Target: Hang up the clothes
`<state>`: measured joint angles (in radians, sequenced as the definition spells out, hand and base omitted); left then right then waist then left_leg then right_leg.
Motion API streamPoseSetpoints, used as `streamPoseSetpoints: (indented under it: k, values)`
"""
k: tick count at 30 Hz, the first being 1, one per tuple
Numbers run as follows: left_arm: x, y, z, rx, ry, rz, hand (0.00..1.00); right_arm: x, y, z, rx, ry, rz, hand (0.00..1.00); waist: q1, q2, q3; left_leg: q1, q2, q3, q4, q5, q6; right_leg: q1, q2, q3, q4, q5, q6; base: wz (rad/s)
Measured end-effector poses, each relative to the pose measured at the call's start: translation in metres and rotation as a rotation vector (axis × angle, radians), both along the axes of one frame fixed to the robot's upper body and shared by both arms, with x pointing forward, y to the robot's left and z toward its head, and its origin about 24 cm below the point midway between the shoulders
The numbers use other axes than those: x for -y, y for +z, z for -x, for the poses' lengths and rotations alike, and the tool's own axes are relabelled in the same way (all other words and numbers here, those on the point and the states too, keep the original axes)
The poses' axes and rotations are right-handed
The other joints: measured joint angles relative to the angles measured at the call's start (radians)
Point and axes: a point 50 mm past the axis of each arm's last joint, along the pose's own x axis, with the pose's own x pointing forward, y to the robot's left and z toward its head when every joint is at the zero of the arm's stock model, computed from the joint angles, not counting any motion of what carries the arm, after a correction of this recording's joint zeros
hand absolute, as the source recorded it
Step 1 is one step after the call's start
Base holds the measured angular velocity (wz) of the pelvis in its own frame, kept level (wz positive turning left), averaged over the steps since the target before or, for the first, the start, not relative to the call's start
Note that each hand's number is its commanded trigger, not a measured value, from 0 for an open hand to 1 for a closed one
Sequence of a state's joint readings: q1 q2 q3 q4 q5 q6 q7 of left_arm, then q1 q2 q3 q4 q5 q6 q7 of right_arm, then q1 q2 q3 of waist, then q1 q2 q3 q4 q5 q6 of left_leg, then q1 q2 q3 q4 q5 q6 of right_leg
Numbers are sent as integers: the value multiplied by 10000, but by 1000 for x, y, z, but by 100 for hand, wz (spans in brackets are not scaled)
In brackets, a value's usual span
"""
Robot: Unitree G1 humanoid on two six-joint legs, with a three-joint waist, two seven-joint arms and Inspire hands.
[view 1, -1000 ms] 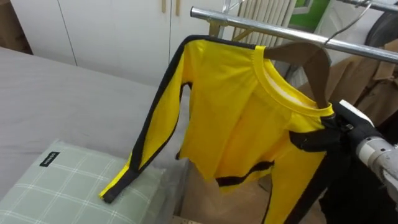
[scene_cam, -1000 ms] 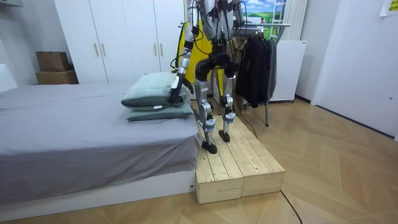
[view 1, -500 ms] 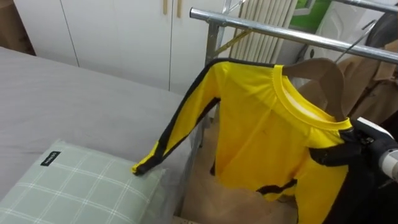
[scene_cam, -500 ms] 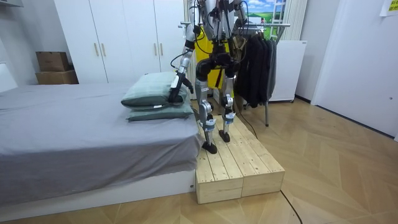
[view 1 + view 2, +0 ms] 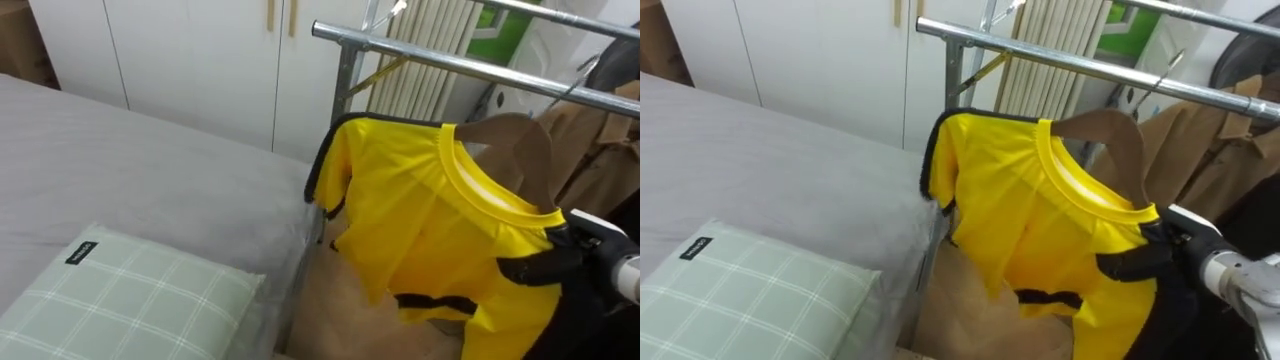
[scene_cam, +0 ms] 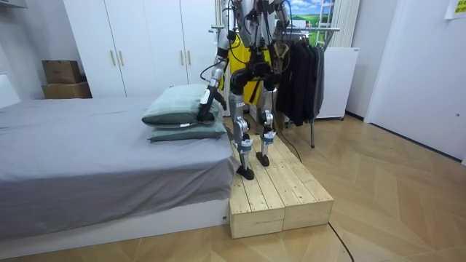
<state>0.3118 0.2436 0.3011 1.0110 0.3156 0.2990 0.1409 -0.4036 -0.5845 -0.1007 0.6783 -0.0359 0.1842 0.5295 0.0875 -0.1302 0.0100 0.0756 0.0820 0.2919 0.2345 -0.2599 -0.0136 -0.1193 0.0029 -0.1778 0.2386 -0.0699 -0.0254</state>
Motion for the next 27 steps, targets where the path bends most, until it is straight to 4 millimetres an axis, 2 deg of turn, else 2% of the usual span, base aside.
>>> streamPoseSetpoints:
  k: [9,13,17,21,27]
  values:
    - [-4,2,-3,185,-112,-101,0,6,3,-3,-367,75,-228,100,-112,-44,16,-21,-15,-371,-10,37,-58,141,-32,-191,-7,-80,9,11]
    - [-7,4,-5,364,-221,-238,0,7,-3,-1,-679,103,-254,100,-87,-185,33,-41,-12,-367,-11,39,-59,138,-26,-187,-11,-83,12,1]
    - [-12,8,-7,436,-435,-407,0,4,-13,2,-1285,286,-24,100,17,-349,46,-161,21,-391,62,37,-60,126,-19,-252,-30,-74,1,3]
    - [-14,9,-13,553,-752,-353,0,-1,-15,-4,-1746,646,548,100,96,-369,40,-397,22,-466,71,61,-96,-91,-38,-297,0,-67,-12,4]
    - [-16,10,-17,669,-1113,-119,0,2,-20,-3,-2190,449,630,100,438,-365,44,-569,54,-492,93,74,-116,-271,-4,-296,36,-88,-50,-1]
